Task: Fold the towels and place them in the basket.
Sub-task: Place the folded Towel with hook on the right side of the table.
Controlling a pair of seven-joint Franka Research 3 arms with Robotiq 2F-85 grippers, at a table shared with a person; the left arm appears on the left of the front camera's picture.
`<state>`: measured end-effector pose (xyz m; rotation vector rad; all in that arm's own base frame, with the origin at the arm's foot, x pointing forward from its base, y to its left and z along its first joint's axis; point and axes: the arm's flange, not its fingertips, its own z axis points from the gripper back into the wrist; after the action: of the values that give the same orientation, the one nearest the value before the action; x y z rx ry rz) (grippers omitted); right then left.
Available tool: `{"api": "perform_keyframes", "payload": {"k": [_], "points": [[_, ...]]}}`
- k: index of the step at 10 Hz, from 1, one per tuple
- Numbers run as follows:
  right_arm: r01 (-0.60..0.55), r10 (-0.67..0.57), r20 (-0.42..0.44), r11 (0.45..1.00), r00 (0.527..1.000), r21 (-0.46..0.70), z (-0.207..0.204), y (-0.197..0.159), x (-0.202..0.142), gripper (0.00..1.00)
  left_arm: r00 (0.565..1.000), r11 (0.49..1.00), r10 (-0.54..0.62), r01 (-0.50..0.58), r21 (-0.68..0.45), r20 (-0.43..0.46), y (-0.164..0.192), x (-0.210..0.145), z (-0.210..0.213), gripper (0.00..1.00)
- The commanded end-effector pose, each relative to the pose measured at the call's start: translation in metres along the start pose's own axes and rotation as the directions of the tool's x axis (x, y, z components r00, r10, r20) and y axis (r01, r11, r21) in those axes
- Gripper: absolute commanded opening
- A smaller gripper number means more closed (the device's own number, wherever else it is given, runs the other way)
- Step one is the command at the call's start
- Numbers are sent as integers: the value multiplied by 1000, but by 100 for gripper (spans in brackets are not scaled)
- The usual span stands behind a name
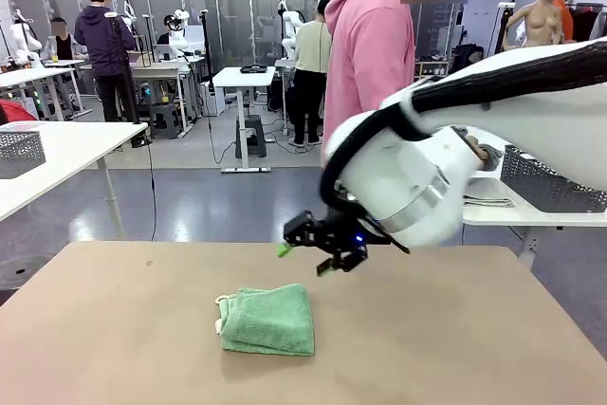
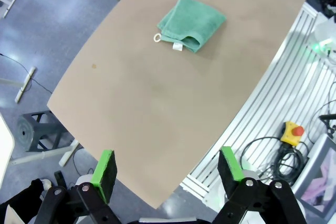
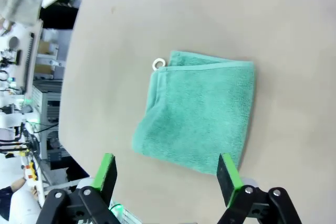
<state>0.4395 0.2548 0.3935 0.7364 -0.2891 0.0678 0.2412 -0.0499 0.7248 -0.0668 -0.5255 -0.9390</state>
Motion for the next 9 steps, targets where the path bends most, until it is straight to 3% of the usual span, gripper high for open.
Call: {"api": "perform_keyframes", "payload": {"k": [1,4,9], "points": [[-1,0,2,997,1000,81,-16,-49,-16,96,1000,1000,8,-7,17,-4,-1,-2,-1,97],[73,-71,-16,984,997,160,-46,-92,-19,96,1000,1000,8,-7,17,-4,-1,-2,-1,97],[116,-111,-44,980,993,160,-84,-105,-11,96,1000,1000,8,-7,17,-4,-1,-2,-1,97]]}}
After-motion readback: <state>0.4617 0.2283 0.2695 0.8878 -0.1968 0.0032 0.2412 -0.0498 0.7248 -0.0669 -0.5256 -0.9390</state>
